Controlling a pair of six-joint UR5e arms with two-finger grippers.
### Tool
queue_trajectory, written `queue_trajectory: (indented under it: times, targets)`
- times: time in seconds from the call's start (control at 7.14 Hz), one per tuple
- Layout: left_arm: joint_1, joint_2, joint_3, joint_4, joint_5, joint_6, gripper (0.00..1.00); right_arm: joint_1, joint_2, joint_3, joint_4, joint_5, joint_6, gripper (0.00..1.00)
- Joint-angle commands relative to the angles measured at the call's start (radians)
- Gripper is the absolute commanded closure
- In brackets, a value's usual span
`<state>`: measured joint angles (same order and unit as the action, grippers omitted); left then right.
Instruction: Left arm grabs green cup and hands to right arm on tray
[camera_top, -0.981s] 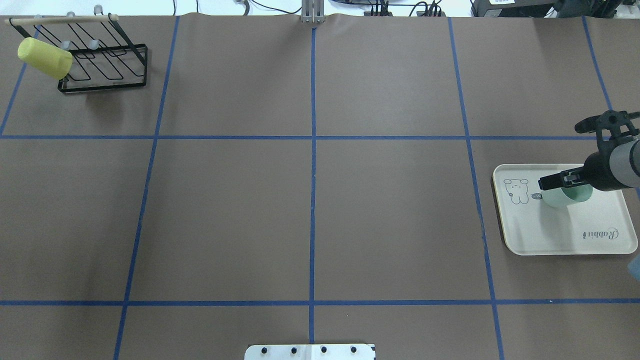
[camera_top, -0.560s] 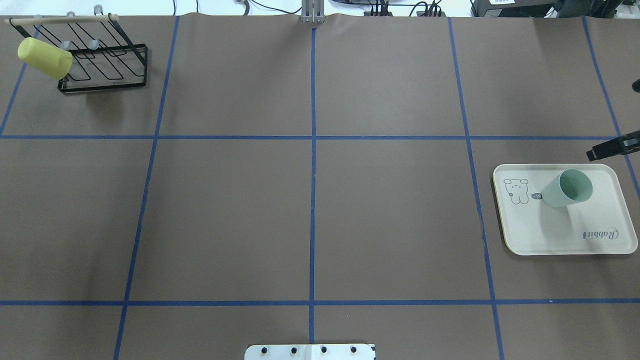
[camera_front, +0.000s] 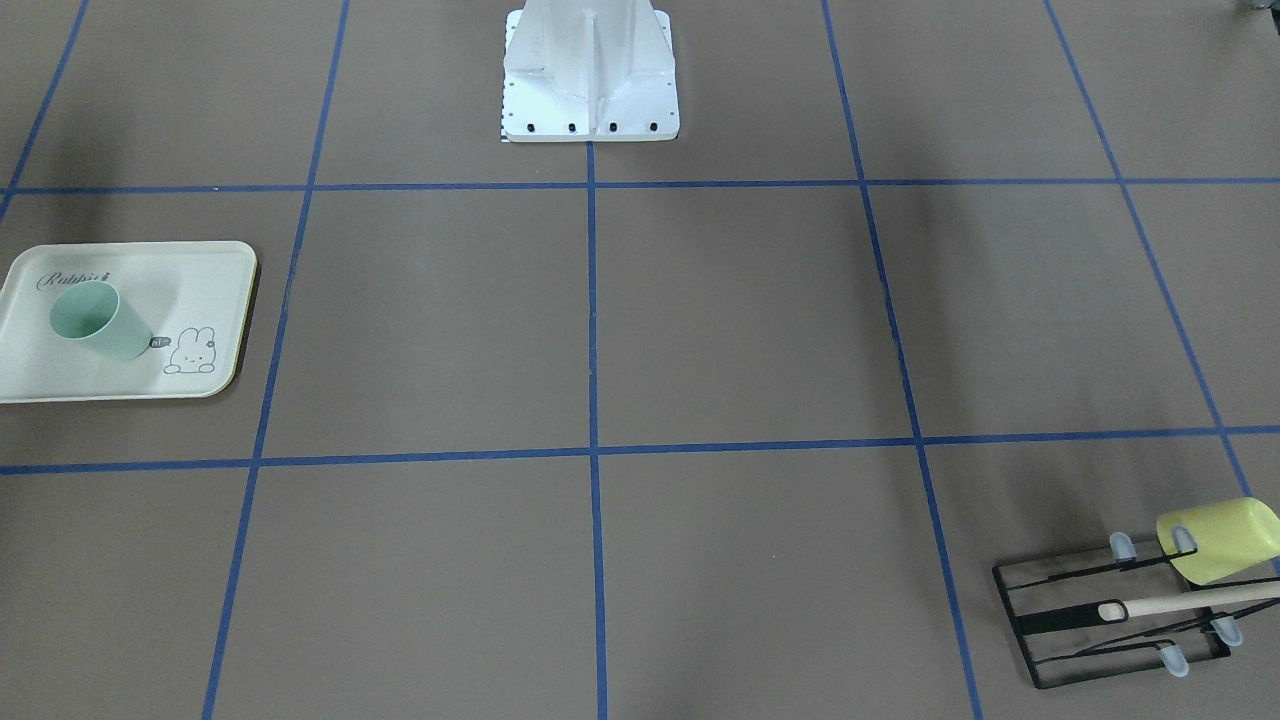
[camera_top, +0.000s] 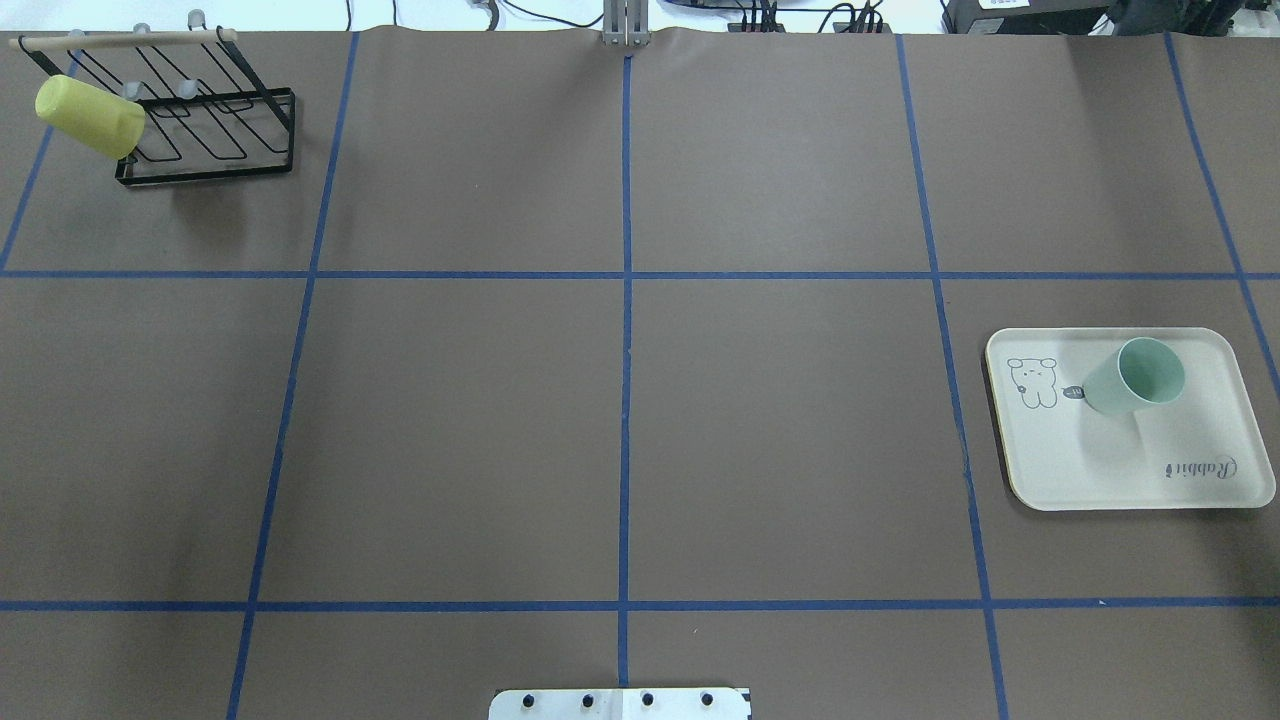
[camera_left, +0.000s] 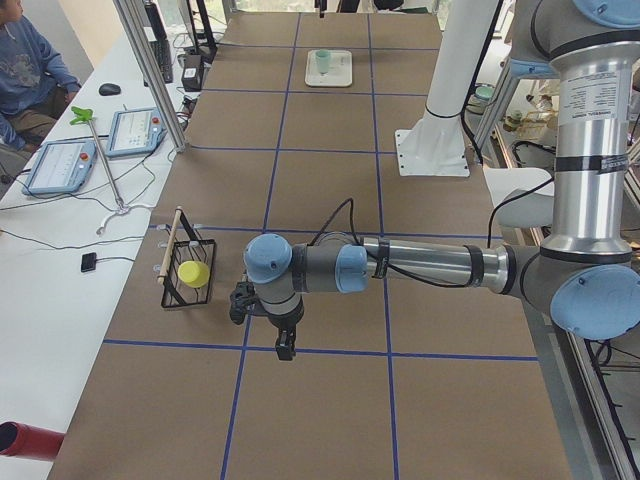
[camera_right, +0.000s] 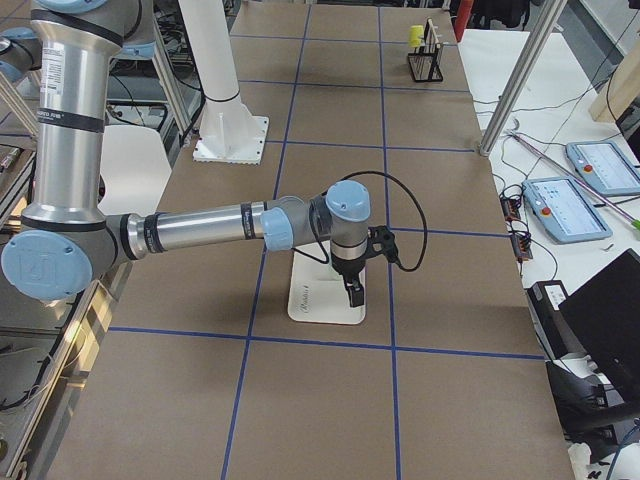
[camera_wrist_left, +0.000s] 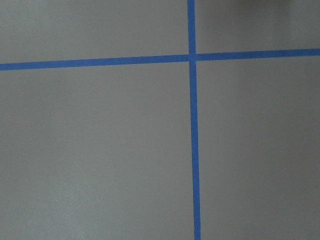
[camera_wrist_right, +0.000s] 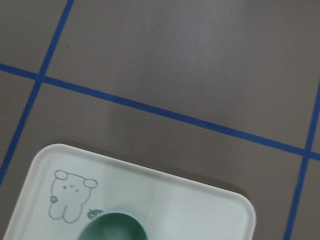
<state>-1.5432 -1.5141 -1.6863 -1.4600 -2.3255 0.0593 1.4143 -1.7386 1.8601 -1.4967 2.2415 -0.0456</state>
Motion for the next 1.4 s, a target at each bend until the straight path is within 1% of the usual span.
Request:
queue_trajectory:
  times: [0.0,0.14,0.28,0.42,0.56,0.84,1.26]
  targets:
    - [0.000,0.000,-0.001,0.000,0.000,-0.001,0.00,0.043,-0.048,-0.050,-0.005,-0.131,-0.113,0.00]
    - [0.000,0.000,0.002,0.000,0.000,0.001,0.00,0.111,-0.045,-0.058,-0.028,-0.128,-0.204,0.00]
    - [0.000,0.000,0.001,0.000,0.000,0.001,0.00,0.139,0.002,-0.047,-0.181,-0.073,-0.204,0.00]
    - [0.000,0.002,0.000,0.000,0.000,0.001,0.00,0.161,0.086,-0.026,-0.365,-0.054,-0.207,0.00]
    - [0.000,0.002,-0.003,0.000,0.000,0.008,0.00,0.161,0.088,-0.024,-0.375,-0.051,-0.208,0.00]
    - [0.000,0.002,-0.022,0.012,-0.038,0.010,0.00,0.161,0.088,-0.032,-0.356,-0.051,-0.208,0.00]
    - [-0.002,0.008,-0.032,0.009,-0.034,0.001,0.00,0.160,0.085,-0.035,-0.355,-0.051,-0.211,0.00]
